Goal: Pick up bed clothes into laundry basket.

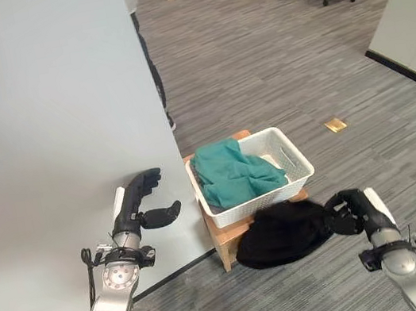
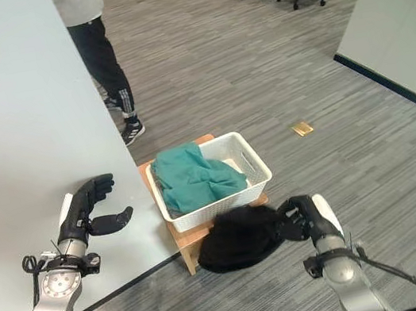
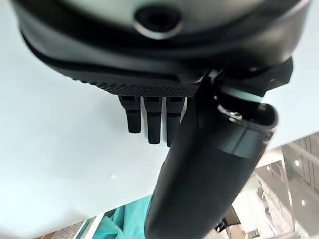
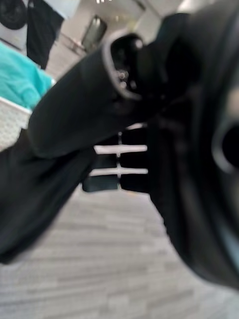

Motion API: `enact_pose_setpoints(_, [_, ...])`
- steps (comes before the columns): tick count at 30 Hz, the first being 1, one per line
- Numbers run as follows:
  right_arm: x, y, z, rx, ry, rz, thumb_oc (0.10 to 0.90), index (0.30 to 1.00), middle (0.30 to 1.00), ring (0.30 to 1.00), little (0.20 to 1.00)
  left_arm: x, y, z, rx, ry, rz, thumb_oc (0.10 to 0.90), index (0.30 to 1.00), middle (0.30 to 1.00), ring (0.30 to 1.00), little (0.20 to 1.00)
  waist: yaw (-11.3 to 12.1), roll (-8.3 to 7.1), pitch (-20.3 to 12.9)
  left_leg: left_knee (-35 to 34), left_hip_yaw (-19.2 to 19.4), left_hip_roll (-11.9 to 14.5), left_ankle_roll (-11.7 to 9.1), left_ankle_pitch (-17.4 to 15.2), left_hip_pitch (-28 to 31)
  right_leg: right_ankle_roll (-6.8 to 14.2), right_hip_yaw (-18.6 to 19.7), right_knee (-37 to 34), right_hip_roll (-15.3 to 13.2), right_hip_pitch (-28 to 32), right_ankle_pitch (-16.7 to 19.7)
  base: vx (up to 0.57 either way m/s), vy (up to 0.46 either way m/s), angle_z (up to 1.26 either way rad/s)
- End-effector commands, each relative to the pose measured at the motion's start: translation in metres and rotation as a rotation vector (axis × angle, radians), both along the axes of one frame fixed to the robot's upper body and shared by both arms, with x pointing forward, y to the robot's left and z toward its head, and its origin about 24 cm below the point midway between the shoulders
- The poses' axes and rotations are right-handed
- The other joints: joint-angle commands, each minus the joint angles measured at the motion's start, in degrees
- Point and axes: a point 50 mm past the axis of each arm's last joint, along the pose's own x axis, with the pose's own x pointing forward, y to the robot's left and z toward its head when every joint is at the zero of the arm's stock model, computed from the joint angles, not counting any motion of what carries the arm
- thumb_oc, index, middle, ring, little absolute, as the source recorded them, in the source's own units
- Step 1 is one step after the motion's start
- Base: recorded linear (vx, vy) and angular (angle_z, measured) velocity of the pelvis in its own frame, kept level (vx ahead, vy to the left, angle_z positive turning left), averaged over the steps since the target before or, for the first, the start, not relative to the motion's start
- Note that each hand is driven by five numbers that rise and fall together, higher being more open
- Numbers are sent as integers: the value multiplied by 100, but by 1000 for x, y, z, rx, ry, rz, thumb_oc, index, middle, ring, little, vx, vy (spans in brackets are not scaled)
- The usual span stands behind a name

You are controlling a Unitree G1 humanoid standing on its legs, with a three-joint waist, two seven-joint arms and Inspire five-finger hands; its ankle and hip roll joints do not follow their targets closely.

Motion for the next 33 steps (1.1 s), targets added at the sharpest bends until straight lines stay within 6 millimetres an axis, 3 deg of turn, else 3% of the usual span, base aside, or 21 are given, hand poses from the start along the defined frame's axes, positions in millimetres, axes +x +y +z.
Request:
enact_pose_setpoints(1, [40,3,141,-152,-637,100,400,300,300,300,300,29,-17,77,58,-345,-110,800,900,900,900,900,-19,147,-234,10,267,297,-206,-703,508,373,-661,32,-520,314,-53,-24,-89,5])
enact_pose_setpoints(2, [40,3,141,-153,-638,100,400,300,300,300,300,29,-17,77,58,-346,-110,800,900,900,900,900,-15,153,-230,10,269,304,-212,-697,507,367,-659,33,-513,312,-59,-43,-140,2])
enact_pose_setpoints(4, [37,6,176,-228,-766,139,400,300,300,300,300,31,-21,87,82,-378,-139,800,900,900,900,900,-34,162,-304,10,262,411,-301,-569,495,331,-633,19,-431,312,-143,-65,-157,-4])
enact_pose_setpoints(5, [36,6,177,-230,-767,138,400,300,300,300,300,31,-22,88,80,-380,-140,800,900,900,900,900,-31,172,-296,10,258,420,-309,-558,489,323,-636,19,-422,309,-151,-68,-155,-3])
enact_pose_setpoints(8, [32,22,234,-321,-964,257,400,300,300,300,300,34,-38,102,82,-429,-217,800,900,900,900,900,-19,138,-402,18,144,628,-455,-338,439,236,-485,19,-245,296,-367,-63,-197,-3])
enact_pose_setpoints(10, [32,22,235,-322,-966,260,400,300,300,300,300,34,-38,103,80,-431,-215,800,900,900,900,900,-24,158,-390,18,146,643,-468,-326,436,223,-482,19,-231,291,-379,-21,-109,0])
enact_pose_setpoints(12, [35,33,258,-369,-1022,330,400,300,300,300,300,33,-42,112,81,-465,-239,800,900,900,900,900,58,90,-400,84,107,752,-550,-203,446,124,-368,19,-99,275,-562,-50,-212,-3])
enact_pose_setpoints(13, [36,34,260,-370,-1024,332,400,300,300,300,300,33,-41,112,80,-467,-236,800,900,900,900,900,57,100,-383,83,119,765,-567,-186,454,106,-355,19,-85,274,-579,-51,-233,-6])
enact_pose_setpoints(14, [38,37,267,-388,-1039,345,400,300,300,300,300,34,-40,116,81,-480,-231,800,900,900,900,900,91,66,-328,372,130,892,-619,-177,391,27,-297,19,-32,278,-695,-14,-358,-8])
enact_pose_setpoints(15, [41,43,275,-405,-1052,363,400,300,300,300,300,33,-36,124,69,-509,-210,800,900,900,900,900,203,5,-144,1551,-116,1432,-814,87,52,-203,-79,19,166,330,-1001,-15,-351,-22])
enact_pose_setpoints(16, [41,43,275,-405,-1053,364,400,300,300,300,300,33,-36,124,69,-510,-209,800,900,900,900,900,198,18,-142,1591,-127,1463,-824,72,31,-214,-79,19,186,327,-1007,44,-584,-80])
enact_pose_setpoints(17, [45,47,286,-430,-1074,364,400,300,300,300,300,30,-36,128,32,-542,-194,800,900,900,900,900,558,-102,165,3147,-1101,1800,-930,719,-535,-506,285,19,393,448,-1276,37,-470,-78])
enact_pose_setpoints(18, [46,46,289,-445,-1081,355,400,300,300,300,300,28,-35,127,25,-546,-185,800,900,900,900,900,682,-165,270,3828,-1489,1817,-915,819,-869,-597,352,19,417,525,-1329,31,-617,-102])
enact_pose_setpoints(20, [50,44,298,-461,-1098,324,400,300,300,300,300,23,-36,124,7,-550,-176,800,900,900,900,900,914,-274,482,4977,-2093,1662,-890,512,-1697,-713,483,19,461,677,-1414,-4,-289,-86])
enact_pose_setpoints(21, [51,45,298,-461,-1099,325,400,300,300,300,300,23,-36,124,7,-550,-174,800,900,900,900,900,894,-250,474,5017,-2124,1684,-891,491,-1736,-716,471,19,485,671,-1419,67,-172,-71])
enact_pose_setpoints(22, [57,45,314,-486,-1124,312,400,300,300,300,300,16,-34,113,-7,-525,-162,800,900,900,900,900,1153,-293,524,5104,-1961,1420,-810,47,-2154,-702,580,19,545,797,-1504,157,-107,-38])
enact_pose_setpoints(25, [66,47,334,-516,-1121,322,400,300,300,300,300,10,-31,103,-14,-494,-151,800,900,900,900,900,1315,-239,386,3492,-824,1265,-757,-75,-2091,-595,565,19,747,973,-1612,223,-7,-43])
enact_pose_setpoints(28, [71,60,350,-553,-1138,364,400,300,300,300,300,10,-32,99,-20,-469,-146,800,900,900,900,900,1186,-269,181,2236,501,1201,-541,-28,-1424,-555,252,19,747,1079,-1619,247,54,-7])
enact_pose_setpoints(30, [76,69,353,-585,-1129,389,400,300,300,300,300,10,-27,97,-10,-456,-126,800,900,900,900,900,1139,-191,94,1667,767,876,-315,-129,-1019,-497,151,19,712,1084,-1520,215,142,28])
enact_pose_setpoints(31, [74,71,355,-594,-1140,396,400,300,300,300,300,6,-22,90,-16,-424,-112,800,900,900,900,900,1245,-111,-15,838,420,433,-83,-327,-614,-232,-199,725,644,1054,-1381,272,226,37])
enact_pose_setpoints(33, [75,79,362,-602,-1151,413,400,300,300,300,300,3,-20,88,3,-417,-100,800,900,900,900,900,1049,-10,20,182,412,141,145,-391,-53,306,-228,2265,237,519,-1151,263,290,18])
